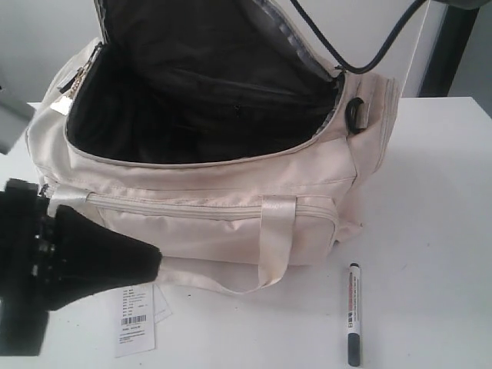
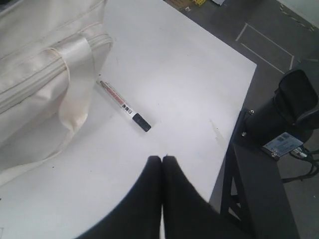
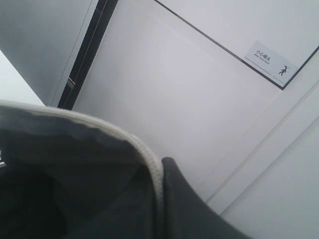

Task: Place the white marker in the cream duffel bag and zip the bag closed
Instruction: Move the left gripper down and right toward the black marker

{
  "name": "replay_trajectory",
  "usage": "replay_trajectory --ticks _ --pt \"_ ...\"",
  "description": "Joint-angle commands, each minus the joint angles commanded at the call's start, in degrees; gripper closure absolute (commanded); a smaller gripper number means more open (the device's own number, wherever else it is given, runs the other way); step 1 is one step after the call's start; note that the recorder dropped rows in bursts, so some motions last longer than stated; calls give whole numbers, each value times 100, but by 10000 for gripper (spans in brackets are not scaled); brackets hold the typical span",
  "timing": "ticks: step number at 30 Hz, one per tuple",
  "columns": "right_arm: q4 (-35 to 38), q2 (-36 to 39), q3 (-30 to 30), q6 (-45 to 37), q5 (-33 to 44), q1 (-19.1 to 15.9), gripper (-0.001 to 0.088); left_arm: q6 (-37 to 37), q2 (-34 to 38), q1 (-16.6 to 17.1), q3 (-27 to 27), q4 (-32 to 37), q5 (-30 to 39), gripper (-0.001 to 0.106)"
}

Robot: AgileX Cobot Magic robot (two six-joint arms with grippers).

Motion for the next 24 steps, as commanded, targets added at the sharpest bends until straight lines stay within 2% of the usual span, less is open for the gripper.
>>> replay_trajectory --ticks 3,8,13,17,24 --pt "0 0 0 0 0 0 868 100 282 -686 -12 -286 -520 1053" --pt "0 0 0 0 0 0 868 166 884 -1860 -213 -313 -1411 1053" --pt "0 0 0 0 0 0 868 166 1618 -2687 -627 -303 -2252 1053" --pt "0 0 0 0 0 0 868 195 2258 -3014 -1093 -303 -2466 1053" --pt "0 0 0 0 0 0 868 319 3484 -3110 -2100 -293 -2440 1053"
